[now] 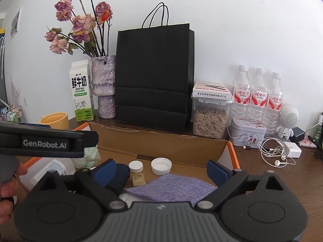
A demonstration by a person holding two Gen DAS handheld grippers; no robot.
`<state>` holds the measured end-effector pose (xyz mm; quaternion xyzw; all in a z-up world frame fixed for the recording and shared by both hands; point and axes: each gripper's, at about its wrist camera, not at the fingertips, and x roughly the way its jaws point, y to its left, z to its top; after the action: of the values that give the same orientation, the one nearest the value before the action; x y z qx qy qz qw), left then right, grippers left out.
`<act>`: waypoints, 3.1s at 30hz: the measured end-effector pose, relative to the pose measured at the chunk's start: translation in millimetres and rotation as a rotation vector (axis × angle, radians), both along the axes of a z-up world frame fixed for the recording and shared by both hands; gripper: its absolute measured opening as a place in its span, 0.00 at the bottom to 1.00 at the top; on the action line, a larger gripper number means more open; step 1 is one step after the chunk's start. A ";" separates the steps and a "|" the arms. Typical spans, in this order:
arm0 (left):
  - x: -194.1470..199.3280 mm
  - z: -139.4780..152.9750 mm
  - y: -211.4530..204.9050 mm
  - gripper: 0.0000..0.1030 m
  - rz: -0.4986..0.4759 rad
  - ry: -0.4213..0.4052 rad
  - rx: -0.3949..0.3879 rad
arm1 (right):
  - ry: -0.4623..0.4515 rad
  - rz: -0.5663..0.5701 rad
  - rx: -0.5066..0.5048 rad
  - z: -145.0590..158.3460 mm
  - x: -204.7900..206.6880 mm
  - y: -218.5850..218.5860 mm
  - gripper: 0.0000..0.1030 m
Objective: Organize objects
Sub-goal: 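Carry the small cap and beige block into the cardboard box and open both tools, then move both tools back to the large white cap and braided cable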
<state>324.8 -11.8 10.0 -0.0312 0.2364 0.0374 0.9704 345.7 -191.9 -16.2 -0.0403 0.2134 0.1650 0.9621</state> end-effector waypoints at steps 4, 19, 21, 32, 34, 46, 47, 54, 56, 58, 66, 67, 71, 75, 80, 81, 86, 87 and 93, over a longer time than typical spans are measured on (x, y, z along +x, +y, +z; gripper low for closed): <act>-2.0 0.4 -0.7 1.00 -0.003 -0.003 -0.002 | 0.002 0.000 -0.005 -0.6 -0.1 0.8 0.94; -51.2 7.9 9.9 1.00 0.005 -0.021 -0.013 | -0.036 0.007 -0.029 5.5 -41.9 3.3 0.99; -59.9 5.5 12.7 1.00 0.008 -0.009 -0.019 | -0.032 0.010 -0.027 4.7 -52.2 2.1 0.99; -119.7 -9.9 39.5 1.00 0.057 0.066 0.004 | 0.013 0.000 -0.037 -5.3 -109.9 -8.1 1.00; -130.2 -11.9 44.9 1.00 0.065 0.077 0.011 | 0.022 -0.002 -0.042 -7.0 -119.3 -9.7 1.00; -186.4 -20.9 79.5 1.00 0.115 0.119 0.027 | 0.075 0.033 -0.071 -19.3 -172.0 -9.4 1.00; -189.0 -21.8 81.2 1.00 0.117 0.124 0.028 | 0.078 0.040 -0.074 -19.9 -174.6 -7.9 1.00; -202.6 -28.6 94.6 1.00 0.126 0.156 0.028 | 0.103 0.075 -0.094 -23.3 -181.2 4.1 1.00; -203.2 -29.9 99.1 1.00 0.128 0.165 0.019 | 0.112 0.082 -0.099 -24.6 -180.6 6.7 1.00; -202.3 -31.2 102.5 1.00 0.129 0.172 0.011 | 0.123 0.088 -0.098 -26.2 -178.7 8.5 1.00; -192.8 -37.8 110.7 1.00 0.135 0.195 0.003 | 0.155 0.102 -0.099 -31.4 -167.1 16.1 1.00; -191.2 -39.2 111.2 1.00 0.135 0.199 0.003 | 0.158 0.103 -0.101 -32.3 -165.5 17.0 1.00; -182.8 -46.3 115.2 1.00 0.137 0.219 -0.001 | 0.174 0.104 -0.110 -38.3 -159.0 21.3 1.00; -172.1 -55.0 118.7 1.00 0.132 0.240 -0.004 | 0.196 0.096 -0.112 -45.6 -150.1 22.4 1.00; -155.3 -66.6 122.9 1.00 0.128 0.269 -0.006 | 0.221 0.095 -0.114 -55.2 -139.0 23.9 1.00; -152.1 -68.8 123.6 1.00 0.128 0.274 -0.007 | 0.226 0.095 -0.114 -57.6 -137.1 24.4 1.00; -140.2 -79.3 126.6 1.00 0.130 0.270 0.011 | 0.208 0.087 -0.123 -63.6 -132.2 25.1 1.00; -139.2 -79.8 127.9 1.00 0.127 0.265 0.007 | 0.204 0.091 -0.123 -64.4 -131.9 25.0 1.00; -137.1 -82.9 130.9 1.00 0.101 0.219 0.014 | 0.250 0.087 -0.070 -70.2 -125.4 19.7 1.00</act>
<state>187.7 119.1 -72.9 -0.0322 0.3389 0.0912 0.9358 220.3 -172.2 -86.4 -0.0624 0.3353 0.2029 0.9179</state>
